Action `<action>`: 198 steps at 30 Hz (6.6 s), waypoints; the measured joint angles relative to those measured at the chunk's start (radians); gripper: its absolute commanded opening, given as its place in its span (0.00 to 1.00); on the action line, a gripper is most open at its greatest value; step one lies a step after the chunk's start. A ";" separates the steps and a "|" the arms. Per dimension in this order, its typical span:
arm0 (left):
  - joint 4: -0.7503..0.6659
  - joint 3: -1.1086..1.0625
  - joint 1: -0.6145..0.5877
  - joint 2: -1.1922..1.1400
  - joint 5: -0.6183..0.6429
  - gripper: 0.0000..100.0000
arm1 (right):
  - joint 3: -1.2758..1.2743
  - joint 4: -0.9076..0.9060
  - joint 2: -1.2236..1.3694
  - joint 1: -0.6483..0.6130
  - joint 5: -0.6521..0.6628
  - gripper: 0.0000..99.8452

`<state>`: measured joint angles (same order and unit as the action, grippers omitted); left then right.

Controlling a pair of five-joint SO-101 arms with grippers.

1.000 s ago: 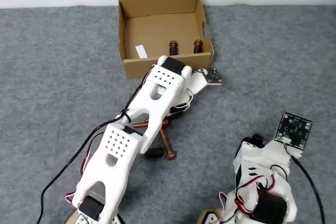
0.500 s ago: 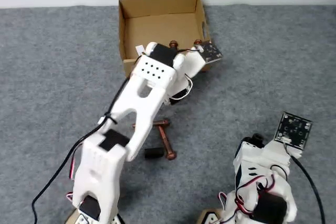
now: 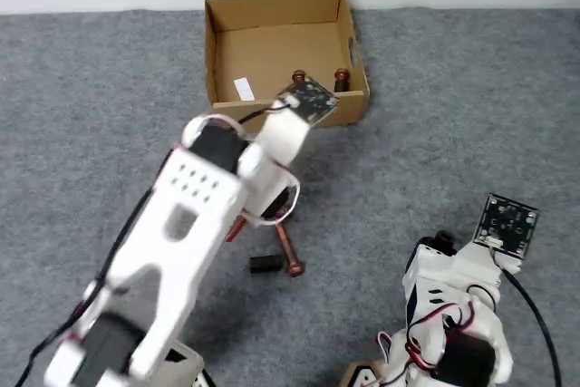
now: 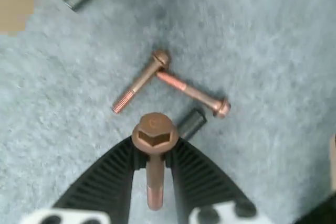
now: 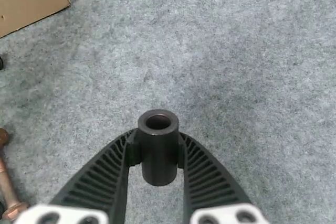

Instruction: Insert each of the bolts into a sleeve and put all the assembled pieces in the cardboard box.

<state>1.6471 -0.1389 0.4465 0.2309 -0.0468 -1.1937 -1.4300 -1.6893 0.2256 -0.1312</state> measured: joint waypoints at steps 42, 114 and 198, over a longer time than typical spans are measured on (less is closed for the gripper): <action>-0.827 -1.102 0.048 1.476 0.393 0.00 | -0.020 0.100 -0.120 -0.741 0.064 0.01; -0.621 -1.306 0.327 1.582 0.450 0.19 | -0.091 0.199 -0.117 -0.939 0.229 0.01; -0.568 -1.553 -0.474 1.574 0.250 0.00 | 1.571 0.796 2.272 -0.485 0.114 0.01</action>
<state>1.0794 -1.6916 -0.0276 1.8052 0.2033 0.3775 -0.6337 0.5831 -0.2593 -0.0176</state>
